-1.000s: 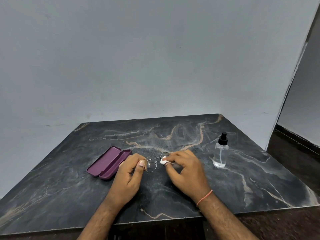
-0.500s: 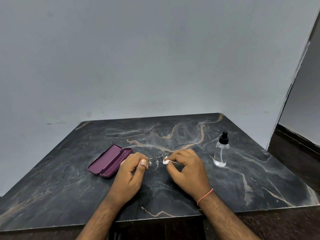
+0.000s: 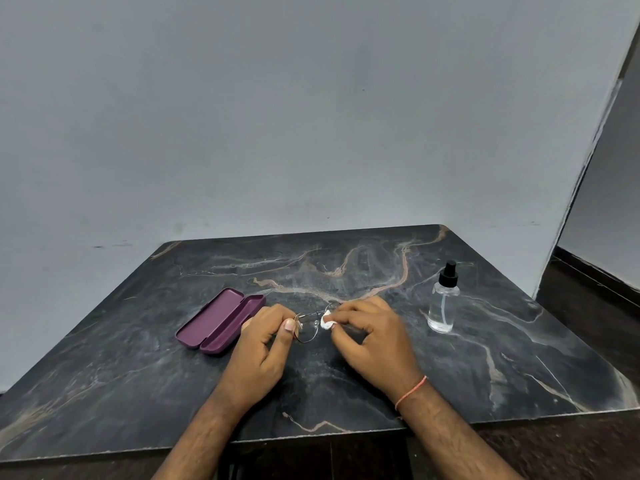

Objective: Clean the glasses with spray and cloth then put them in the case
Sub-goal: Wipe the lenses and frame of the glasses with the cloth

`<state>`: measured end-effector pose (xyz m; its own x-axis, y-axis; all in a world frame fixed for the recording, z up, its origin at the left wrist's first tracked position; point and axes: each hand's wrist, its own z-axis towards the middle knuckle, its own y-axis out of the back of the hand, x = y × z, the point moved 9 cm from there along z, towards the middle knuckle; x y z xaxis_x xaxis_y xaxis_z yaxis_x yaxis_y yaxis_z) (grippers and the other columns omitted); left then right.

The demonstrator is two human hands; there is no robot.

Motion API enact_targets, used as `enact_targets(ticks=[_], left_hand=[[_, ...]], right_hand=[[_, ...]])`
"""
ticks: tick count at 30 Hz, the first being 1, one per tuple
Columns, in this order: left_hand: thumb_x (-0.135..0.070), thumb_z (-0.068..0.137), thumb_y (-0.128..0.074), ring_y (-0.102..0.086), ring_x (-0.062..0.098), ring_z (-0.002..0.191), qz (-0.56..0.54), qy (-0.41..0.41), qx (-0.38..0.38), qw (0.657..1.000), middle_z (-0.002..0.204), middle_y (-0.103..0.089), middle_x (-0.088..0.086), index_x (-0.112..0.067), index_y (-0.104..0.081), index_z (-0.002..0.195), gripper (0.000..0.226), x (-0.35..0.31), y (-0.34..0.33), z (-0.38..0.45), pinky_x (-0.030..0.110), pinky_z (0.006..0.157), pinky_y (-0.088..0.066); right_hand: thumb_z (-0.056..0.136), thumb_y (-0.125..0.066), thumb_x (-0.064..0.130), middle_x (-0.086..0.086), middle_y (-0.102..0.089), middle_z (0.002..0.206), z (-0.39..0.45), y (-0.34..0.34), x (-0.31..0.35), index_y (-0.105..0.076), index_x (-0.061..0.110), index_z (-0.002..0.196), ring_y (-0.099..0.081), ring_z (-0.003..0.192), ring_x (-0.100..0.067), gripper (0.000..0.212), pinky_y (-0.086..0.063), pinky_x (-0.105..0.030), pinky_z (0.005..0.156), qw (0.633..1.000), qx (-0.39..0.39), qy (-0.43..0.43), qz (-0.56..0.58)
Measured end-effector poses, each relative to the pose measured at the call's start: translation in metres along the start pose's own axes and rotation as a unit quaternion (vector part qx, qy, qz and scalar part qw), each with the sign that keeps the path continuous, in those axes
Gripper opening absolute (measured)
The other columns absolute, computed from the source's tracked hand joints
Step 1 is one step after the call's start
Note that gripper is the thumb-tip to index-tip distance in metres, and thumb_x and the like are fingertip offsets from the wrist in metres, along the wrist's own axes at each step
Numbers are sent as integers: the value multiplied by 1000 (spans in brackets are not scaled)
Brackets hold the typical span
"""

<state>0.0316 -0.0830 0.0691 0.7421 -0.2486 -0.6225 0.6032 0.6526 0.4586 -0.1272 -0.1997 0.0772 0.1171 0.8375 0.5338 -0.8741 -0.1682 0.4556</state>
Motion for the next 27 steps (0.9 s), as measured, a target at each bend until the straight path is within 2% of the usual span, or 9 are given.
enact_targets(ticks=[3,9,12,14,17,21,25,27], left_hand=[[-36,111,-44,-58,21,79,0,-1,-3,1000,82,-60,-8,-28,-60,87,30,1,0,0,47,71,-50],[-36,112,-44,-61,22,83,-14,-3,-8,1000,86,-62,-8,-35,-59,89,28,0,1,1,40,75,-50],[-38,112,-43,-61,23,84,-16,4,-9,1000,86,-62,-7,-34,-59,89,28,4,1,1,46,75,-51],[-39,112,-43,-60,24,84,-16,6,-9,1000,86,-62,-6,-33,-59,89,28,6,1,1,49,75,-51],[-39,112,-43,-60,23,83,-16,3,-9,1000,86,-62,-7,-34,-59,89,28,6,1,0,47,75,-51],[-40,112,-43,-60,24,83,-17,2,-7,1000,85,-62,-6,-35,-58,88,28,6,0,0,49,75,-51],[-41,111,-43,-60,23,83,-18,4,-8,1000,85,-62,-6,-34,-60,89,29,7,1,-1,50,74,-51],[-42,111,-43,-60,24,83,-15,8,-9,1000,86,-62,-6,-32,-60,89,30,9,1,-1,51,74,-51]], right_hand=[[93,-71,32,26,-74,100,1,-1,-1,-85,34,105,-62,101,-6,18,-50,-17,87,1000,3,0,-16],[96,-72,31,25,-74,101,2,-1,-19,-84,36,110,-58,101,0,19,-46,-12,87,997,0,-61,-48],[91,-62,39,22,-75,96,1,-2,-24,-84,34,100,-59,95,-1,24,-50,-21,86,995,-1,-79,-64],[89,-63,37,23,-76,94,2,-3,-20,-84,34,96,-62,95,-2,22,-51,-23,87,997,-1,-65,-47],[93,-75,26,25,-76,100,2,-2,-9,-84,34,104,-64,101,-3,16,-48,-14,89,1000,1,-27,-14],[97,-74,27,25,-74,105,2,-3,-20,-82,35,115,-59,101,0,21,-44,-9,88,997,3,-55,-47],[90,-65,36,22,-77,95,1,-4,-26,-85,32,99,-58,92,1,22,-49,-19,83,994,3,-79,-72],[88,-63,41,24,-77,93,1,-7,-23,-86,33,95,-61,94,2,25,-51,-18,84,996,18,-74,-42]])
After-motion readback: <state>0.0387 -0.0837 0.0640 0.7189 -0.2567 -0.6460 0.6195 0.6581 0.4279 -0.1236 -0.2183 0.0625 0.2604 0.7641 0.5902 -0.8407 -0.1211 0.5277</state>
